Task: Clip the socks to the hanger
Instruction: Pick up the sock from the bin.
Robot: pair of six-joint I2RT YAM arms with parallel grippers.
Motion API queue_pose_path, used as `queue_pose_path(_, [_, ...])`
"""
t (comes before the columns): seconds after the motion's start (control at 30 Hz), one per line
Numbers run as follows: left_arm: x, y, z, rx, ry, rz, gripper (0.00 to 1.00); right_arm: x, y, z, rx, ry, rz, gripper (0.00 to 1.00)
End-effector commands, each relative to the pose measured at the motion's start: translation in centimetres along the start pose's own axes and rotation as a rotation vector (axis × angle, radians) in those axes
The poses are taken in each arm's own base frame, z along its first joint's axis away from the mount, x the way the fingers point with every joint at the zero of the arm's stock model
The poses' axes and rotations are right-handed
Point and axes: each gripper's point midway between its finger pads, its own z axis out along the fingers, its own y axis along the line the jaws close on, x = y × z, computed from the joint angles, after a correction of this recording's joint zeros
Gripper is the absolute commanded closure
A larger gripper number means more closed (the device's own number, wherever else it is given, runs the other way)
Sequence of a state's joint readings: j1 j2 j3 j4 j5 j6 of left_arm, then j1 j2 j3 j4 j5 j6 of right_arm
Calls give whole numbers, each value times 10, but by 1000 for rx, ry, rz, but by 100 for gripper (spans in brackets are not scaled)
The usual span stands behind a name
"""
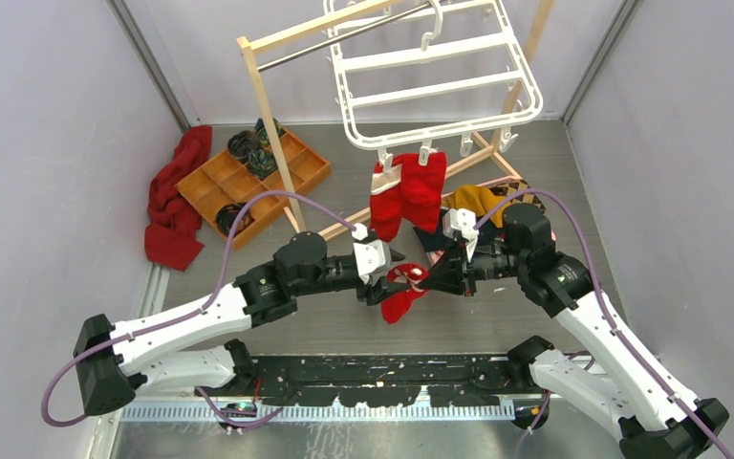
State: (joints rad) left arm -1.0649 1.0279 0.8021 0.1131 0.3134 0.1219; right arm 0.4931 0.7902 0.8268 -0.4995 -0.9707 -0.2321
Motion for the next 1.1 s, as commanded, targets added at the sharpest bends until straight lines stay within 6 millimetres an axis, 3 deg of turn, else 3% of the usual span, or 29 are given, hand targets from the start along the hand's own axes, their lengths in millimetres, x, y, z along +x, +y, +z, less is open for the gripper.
queue_pose_path(0.0, [-36, 5, 4, -9, -104, 48, 49, -26, 0, -3, -3, -57, -60, 96])
queue_pose_path(0.03, [-37, 4, 4, -4, -109, 40, 55, -26, 1, -2, -4, -57, -61, 96])
queue_pose_path(0.13, [-35, 1, 7, 14, -114, 13, 89, -25, 0, -3, -3, -58, -58, 96])
queue_pose_path(0.2, [-36, -2, 8, 25, -130, -7, 99, -25, 0, -3, -2, -59, -56, 95])
queue_pose_path(0.3, [-37, -5, 7, 28, -155, -39, 100, -26, -1, -5, 12, -64, -58, 90])
queue_pose_path(0.43, [-38, 1, -1, -33, -211, -112, 100, -33, -8, -15, 79, -88, -78, 49])
queue_pose_path(0.6, [-44, 15, -15, -122, -317, -245, 100, -48, -22, -35, 223, -133, -148, 5])
queue_pose_path(0.63, [-45, 15, -17, -123, -331, -266, 100, -51, -26, -39, 267, -144, -165, 1])
queue_pose_path(0.87, [-54, 22, -20, -154, -375, -299, 100, -96, -54, -70, 544, -325, -155, 0])
queue_pose_path(1.07, [-73, 31, -20, -171, -434, -276, 100, -139, -58, -84, 584, -462, -198, 0])
